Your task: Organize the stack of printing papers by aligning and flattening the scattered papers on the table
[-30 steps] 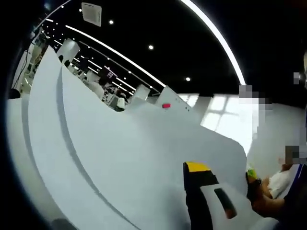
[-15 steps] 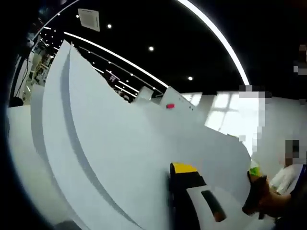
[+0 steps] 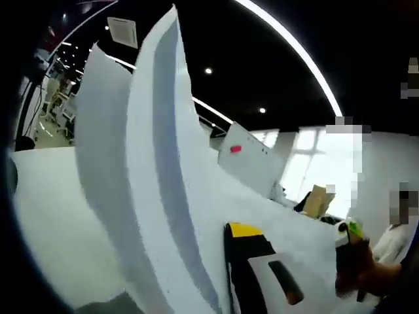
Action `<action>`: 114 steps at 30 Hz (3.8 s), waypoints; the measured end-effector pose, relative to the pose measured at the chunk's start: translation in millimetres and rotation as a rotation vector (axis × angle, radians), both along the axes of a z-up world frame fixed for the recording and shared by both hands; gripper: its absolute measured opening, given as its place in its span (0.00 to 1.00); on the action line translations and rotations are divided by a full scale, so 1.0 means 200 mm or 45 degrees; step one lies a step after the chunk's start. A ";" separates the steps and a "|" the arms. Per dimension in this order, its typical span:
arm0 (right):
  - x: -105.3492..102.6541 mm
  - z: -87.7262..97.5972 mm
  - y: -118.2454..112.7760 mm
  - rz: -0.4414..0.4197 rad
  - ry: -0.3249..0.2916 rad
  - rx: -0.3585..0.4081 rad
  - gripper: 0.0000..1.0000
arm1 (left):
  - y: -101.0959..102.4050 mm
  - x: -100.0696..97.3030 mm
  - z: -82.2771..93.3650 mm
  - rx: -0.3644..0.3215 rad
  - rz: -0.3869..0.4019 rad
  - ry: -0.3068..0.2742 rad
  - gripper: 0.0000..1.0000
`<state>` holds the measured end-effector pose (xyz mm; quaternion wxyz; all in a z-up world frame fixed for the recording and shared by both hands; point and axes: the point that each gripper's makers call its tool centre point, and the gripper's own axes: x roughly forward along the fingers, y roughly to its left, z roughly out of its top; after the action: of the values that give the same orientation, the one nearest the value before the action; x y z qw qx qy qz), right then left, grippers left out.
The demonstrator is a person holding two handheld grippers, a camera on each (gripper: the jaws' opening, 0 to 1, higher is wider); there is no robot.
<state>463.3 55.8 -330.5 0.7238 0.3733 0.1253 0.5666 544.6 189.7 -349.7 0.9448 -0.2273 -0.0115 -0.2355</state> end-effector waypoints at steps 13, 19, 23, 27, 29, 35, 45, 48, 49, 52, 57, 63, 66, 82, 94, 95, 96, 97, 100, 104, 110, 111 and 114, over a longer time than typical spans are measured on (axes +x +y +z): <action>0.10 -0.01 -0.06 -0.258 -0.157 -0.121 0.79 | 0.00 0.00 0.00 0.001 0.001 0.004 0.06; 0.17 0.01 -0.15 -0.379 -0.181 -0.105 0.89 | -0.01 0.00 0.00 0.000 -0.006 0.008 0.06; 0.20 0.00 -0.20 -0.441 -0.202 -0.140 0.90 | -0.01 0.00 -0.01 -0.002 -0.013 0.012 0.06; 0.24 -0.02 -0.27 -0.502 -0.250 -0.217 0.90 | -0.02 0.00 -0.01 0.003 -0.018 0.016 0.06; 0.25 -0.04 -0.31 -0.517 -0.264 -0.254 0.90 | -0.02 0.00 -0.01 0.002 -0.018 0.016 0.06; 0.31 -0.04 -0.46 -0.613 -0.285 -0.303 0.90 | -0.02 0.00 -0.01 -0.002 -0.016 0.013 0.06; 0.45 -0.06 -0.71 -0.757 -0.341 -0.507 0.90 | -0.03 0.00 -0.01 0.006 -0.020 0.021 0.07; 0.51 -0.06 -0.79 -0.789 -0.333 -0.552 0.90 | -0.03 0.00 -0.01 0.009 -0.023 0.020 0.07; 0.53 -0.06 -0.82 -0.802 -0.330 -0.566 0.90 | -0.03 0.00 -0.01 0.011 -0.024 0.021 0.07; 0.58 -0.06 -0.92 -0.845 -0.340 -0.612 0.89 | -0.03 0.00 -0.01 0.009 -0.024 0.019 0.07; 0.64 -0.05 -1.03 -0.880 -0.343 -0.656 0.90 | -0.03 0.00 -0.02 0.012 -0.028 0.021 0.07; 0.76 -0.14 -1.20 -0.957 -0.288 -0.745 0.89 | -0.03 0.00 -0.01 0.007 -0.032 0.018 0.07; 0.80 -0.20 -1.30 -1.005 -0.238 -0.775 0.87 | -0.03 0.00 -0.01 0.003 -0.033 0.016 0.07; 0.94 -0.23 -1.61 -1.214 -0.197 -0.859 0.87 | -0.03 -0.01 0.00 -0.003 -0.041 0.003 0.07; 1.13 -0.30 -1.86 -1.283 -0.143 -0.977 0.86 | -0.04 -0.01 -0.01 0.011 -0.043 0.005 0.08; 1.15 -0.31 -1.87 -1.275 -0.144 -1.007 0.86 | -0.04 -0.01 -0.01 0.012 -0.044 0.006 0.08; 1.16 -0.32 -1.87 -1.269 -0.145 -1.027 0.86 | -0.04 -0.01 -0.01 0.014 -0.044 0.007 0.08; 1.16 -0.33 -1.87 -1.265 -0.151 -1.043 0.85 | -0.04 -0.01 -0.01 0.015 -0.044 0.007 0.08; 1.19 -0.35 -1.86 -1.233 -0.176 -1.112 0.85 | -0.04 -0.01 -0.01 0.017 -0.042 0.007 0.08; 1.23 -0.40 -1.87 -1.180 -0.180 -1.227 0.85 | -0.04 -0.01 -0.01 0.020 -0.042 0.007 0.08; 1.24 -0.44 -1.88 -1.147 -0.144 -1.269 0.85 | -0.04 -0.01 -0.01 0.021 -0.044 0.007 0.08; 1.24 -0.45 -1.89 -1.143 -0.135 -1.277 0.85 | -0.04 -0.01 -0.01 0.021 -0.044 0.007 0.08; 1.22 -0.47 -1.87 -1.115 -0.120 -1.302 0.83 | -0.04 -0.01 -0.01 0.023 -0.044 0.007 0.08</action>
<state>707.6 -318.1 -425.0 0.9770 -0.0252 0.1831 0.1061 542.0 181.4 -351.6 0.9426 -0.2197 -0.0029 -0.2514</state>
